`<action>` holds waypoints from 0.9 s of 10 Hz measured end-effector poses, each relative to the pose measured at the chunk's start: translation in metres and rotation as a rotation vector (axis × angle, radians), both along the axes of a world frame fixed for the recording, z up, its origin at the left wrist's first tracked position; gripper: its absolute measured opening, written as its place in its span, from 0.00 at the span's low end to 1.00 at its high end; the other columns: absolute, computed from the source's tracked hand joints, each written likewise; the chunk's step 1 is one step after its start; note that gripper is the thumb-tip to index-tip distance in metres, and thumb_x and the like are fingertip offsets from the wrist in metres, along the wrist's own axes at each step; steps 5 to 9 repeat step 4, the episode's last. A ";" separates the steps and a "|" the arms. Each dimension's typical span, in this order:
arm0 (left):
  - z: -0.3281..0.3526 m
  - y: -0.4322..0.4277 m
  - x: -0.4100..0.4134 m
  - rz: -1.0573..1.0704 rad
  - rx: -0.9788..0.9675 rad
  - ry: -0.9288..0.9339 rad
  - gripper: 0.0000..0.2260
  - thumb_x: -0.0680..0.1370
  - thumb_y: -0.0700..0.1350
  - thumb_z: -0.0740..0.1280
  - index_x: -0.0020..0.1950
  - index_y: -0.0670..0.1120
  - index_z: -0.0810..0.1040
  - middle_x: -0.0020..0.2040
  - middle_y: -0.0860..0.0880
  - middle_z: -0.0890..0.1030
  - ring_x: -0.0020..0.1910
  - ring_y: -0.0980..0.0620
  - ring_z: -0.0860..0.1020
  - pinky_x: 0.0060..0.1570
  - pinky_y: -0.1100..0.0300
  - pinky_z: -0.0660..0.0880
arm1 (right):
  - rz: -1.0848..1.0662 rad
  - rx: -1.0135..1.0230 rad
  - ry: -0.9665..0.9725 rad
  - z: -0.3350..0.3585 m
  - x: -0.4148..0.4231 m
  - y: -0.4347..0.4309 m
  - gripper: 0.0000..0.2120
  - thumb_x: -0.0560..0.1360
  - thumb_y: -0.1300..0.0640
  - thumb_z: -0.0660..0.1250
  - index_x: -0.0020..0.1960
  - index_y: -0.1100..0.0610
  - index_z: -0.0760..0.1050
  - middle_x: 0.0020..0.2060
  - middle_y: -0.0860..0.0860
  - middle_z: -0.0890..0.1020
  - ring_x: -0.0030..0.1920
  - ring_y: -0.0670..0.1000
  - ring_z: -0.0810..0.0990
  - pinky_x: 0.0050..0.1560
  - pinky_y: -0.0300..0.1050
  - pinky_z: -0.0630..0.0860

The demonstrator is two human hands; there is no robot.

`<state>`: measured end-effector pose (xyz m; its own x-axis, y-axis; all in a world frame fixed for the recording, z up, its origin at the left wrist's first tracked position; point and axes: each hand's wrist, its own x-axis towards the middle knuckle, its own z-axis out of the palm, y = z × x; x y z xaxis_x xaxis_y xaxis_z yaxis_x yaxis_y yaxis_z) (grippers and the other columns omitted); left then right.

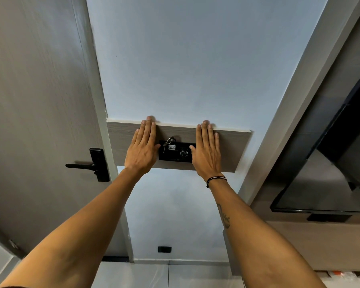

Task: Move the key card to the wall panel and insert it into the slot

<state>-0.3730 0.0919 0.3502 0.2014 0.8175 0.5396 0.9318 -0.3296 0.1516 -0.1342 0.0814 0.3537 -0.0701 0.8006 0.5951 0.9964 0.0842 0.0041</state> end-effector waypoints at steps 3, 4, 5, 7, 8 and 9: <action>0.001 0.004 0.002 0.008 0.014 0.014 0.32 0.88 0.52 0.53 0.86 0.40 0.44 0.88 0.42 0.42 0.87 0.44 0.41 0.86 0.46 0.47 | 0.000 0.023 0.002 0.000 0.001 0.002 0.38 0.85 0.45 0.58 0.86 0.60 0.46 0.86 0.59 0.47 0.87 0.59 0.46 0.85 0.62 0.53; 0.012 0.007 0.006 0.002 0.058 -0.015 0.31 0.89 0.52 0.52 0.87 0.41 0.43 0.88 0.42 0.43 0.87 0.45 0.42 0.86 0.45 0.48 | 0.021 0.096 0.019 0.012 -0.003 0.005 0.37 0.84 0.45 0.58 0.86 0.61 0.48 0.86 0.60 0.49 0.87 0.59 0.47 0.85 0.61 0.54; 0.012 0.007 0.006 0.002 0.058 -0.015 0.31 0.89 0.52 0.52 0.87 0.41 0.43 0.88 0.42 0.43 0.87 0.45 0.42 0.86 0.45 0.48 | 0.021 0.096 0.019 0.012 -0.003 0.005 0.37 0.84 0.45 0.58 0.86 0.61 0.48 0.86 0.60 0.49 0.87 0.59 0.47 0.85 0.61 0.54; 0.012 0.007 0.006 0.002 0.058 -0.015 0.31 0.89 0.52 0.52 0.87 0.41 0.43 0.88 0.42 0.43 0.87 0.45 0.42 0.86 0.45 0.48 | 0.021 0.096 0.019 0.012 -0.003 0.005 0.37 0.84 0.45 0.58 0.86 0.61 0.48 0.86 0.60 0.49 0.87 0.59 0.47 0.85 0.61 0.54; 0.012 0.007 0.006 0.002 0.058 -0.015 0.31 0.89 0.52 0.52 0.87 0.41 0.43 0.88 0.42 0.43 0.87 0.45 0.42 0.86 0.45 0.48 | 0.021 0.096 0.019 0.012 -0.003 0.005 0.37 0.84 0.45 0.58 0.86 0.61 0.48 0.86 0.60 0.49 0.87 0.59 0.47 0.85 0.61 0.54; 0.012 0.007 0.006 0.002 0.058 -0.015 0.31 0.89 0.52 0.52 0.87 0.41 0.43 0.88 0.42 0.43 0.87 0.45 0.42 0.86 0.45 0.48 | 0.021 0.096 0.019 0.012 -0.003 0.005 0.37 0.84 0.45 0.58 0.86 0.61 0.48 0.86 0.60 0.49 0.87 0.59 0.47 0.85 0.61 0.54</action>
